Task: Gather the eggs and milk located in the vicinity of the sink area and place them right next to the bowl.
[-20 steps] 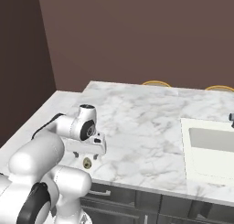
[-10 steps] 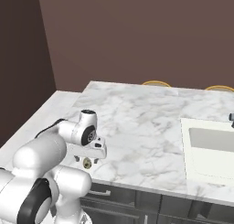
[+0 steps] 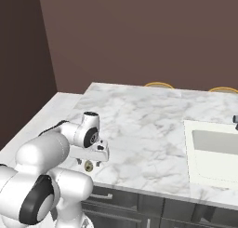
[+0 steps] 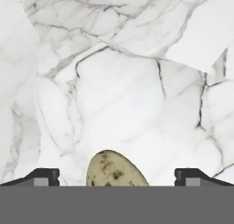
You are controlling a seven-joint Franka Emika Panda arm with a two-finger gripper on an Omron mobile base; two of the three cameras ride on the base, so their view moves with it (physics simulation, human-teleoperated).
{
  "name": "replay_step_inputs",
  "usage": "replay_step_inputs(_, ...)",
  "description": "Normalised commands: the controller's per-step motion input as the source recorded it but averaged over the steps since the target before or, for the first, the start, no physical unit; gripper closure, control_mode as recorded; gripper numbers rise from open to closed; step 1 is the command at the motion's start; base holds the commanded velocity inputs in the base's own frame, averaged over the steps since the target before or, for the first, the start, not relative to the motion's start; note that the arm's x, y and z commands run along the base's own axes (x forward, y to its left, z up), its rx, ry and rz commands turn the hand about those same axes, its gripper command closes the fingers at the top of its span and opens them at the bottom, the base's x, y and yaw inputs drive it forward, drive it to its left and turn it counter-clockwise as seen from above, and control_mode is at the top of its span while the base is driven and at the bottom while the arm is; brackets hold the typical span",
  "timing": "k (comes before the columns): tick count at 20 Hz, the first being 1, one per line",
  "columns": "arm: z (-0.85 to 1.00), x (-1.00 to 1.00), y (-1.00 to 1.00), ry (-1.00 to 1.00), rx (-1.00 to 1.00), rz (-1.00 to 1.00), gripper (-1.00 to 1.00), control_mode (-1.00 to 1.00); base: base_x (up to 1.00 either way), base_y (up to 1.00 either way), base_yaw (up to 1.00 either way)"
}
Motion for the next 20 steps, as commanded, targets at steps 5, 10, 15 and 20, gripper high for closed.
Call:
replay_step_inputs(5,0.0,0.0,0.0,0.0,0.0,0.0,-1.0,-1.0,0.0,0.0,0.0)
replay_step_inputs(10,-0.01,0.0,0.0,0.0,0.01,0.0,-1.0,-1.0,0.0,0.0,0.0)
replay_step_inputs(15,-0.08,-0.09,0.0,0.0,0.05,0.0,-1.0,-1.0,0.0,0.0,0.0)
replay_step_inputs(20,-0.03,-0.05,0.0,0.0,0.03,0.0,-1.0,-1.0,0.0,0.0,0.0)
